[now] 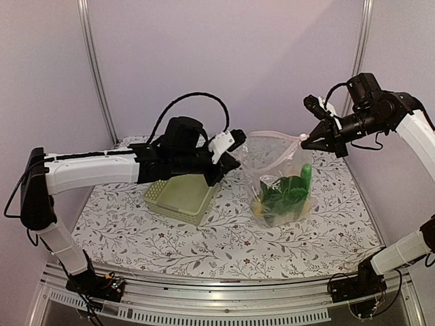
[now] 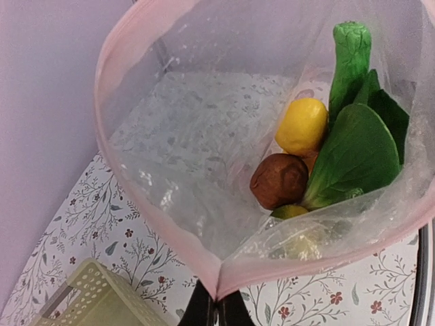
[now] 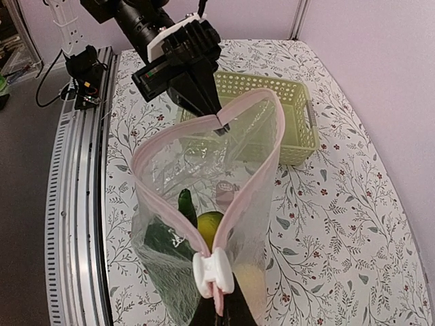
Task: Place the food in the zip-top bag and seal the zipper
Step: Adjust the zipper food storage bag at the center of the board, then hold the zipper from the zipper food storage bag, then zip the zipper of the food storage bag, then place the zipper food storage bag at the center of the board, then reset both arms
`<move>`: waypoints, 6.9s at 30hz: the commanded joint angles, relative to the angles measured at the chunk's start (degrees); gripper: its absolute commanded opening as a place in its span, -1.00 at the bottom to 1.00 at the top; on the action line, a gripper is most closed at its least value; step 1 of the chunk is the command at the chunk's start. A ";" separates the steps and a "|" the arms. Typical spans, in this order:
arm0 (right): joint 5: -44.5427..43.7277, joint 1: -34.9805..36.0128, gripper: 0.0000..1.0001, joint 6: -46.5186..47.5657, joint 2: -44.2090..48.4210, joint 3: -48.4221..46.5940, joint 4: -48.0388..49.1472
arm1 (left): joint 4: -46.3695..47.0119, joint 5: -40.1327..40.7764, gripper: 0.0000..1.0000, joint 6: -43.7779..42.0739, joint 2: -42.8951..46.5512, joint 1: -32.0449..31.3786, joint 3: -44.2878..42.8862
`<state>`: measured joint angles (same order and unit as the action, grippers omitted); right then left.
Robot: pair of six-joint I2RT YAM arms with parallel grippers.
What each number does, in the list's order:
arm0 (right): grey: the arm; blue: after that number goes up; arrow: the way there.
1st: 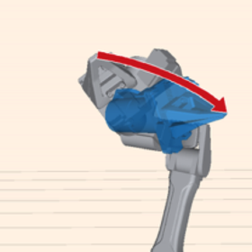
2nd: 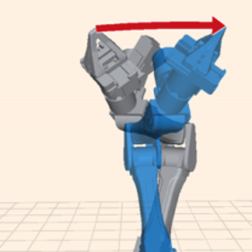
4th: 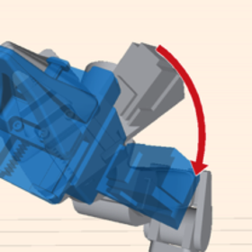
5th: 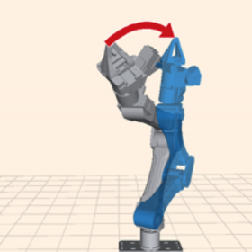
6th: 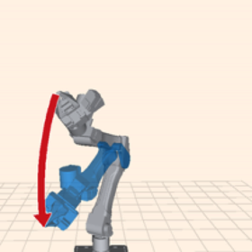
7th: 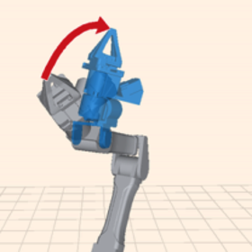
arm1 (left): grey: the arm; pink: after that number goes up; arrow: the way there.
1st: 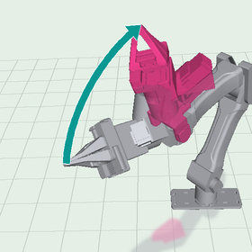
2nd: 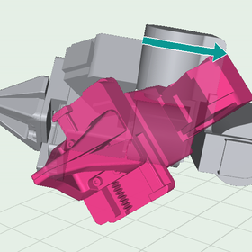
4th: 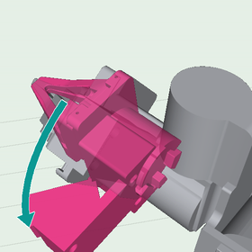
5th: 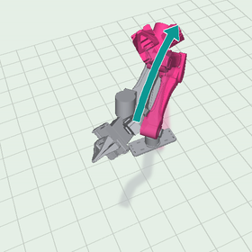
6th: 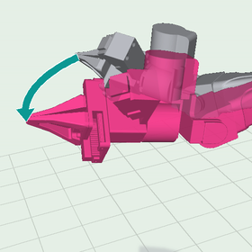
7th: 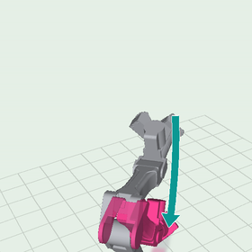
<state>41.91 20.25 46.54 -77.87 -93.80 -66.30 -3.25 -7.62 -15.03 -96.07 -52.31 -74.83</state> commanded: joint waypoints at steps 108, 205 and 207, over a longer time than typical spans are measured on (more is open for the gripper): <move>5.85 -8.70 -1.00 -2.00 -2.08 -3.05 5.64 | -18.74 -12.64 -0.96 6.10 -18.44 -4.01 -40.22; 8.93 -16.25 0.76 -0.42 11.92 12.87 10.32 | -5.64 14.68 0.41 13.21 21.29 7.29 10.75; 0.62 -16.22 0.81 -12.35 14.59 17.82 23.60 | -5.97 19.80 0.47 14.80 23.04 7.59 11.12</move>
<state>54.24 4.12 52.38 -65.25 -82.87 -63.99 -10.85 -2.26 -5.30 -75.20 -45.89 -65.65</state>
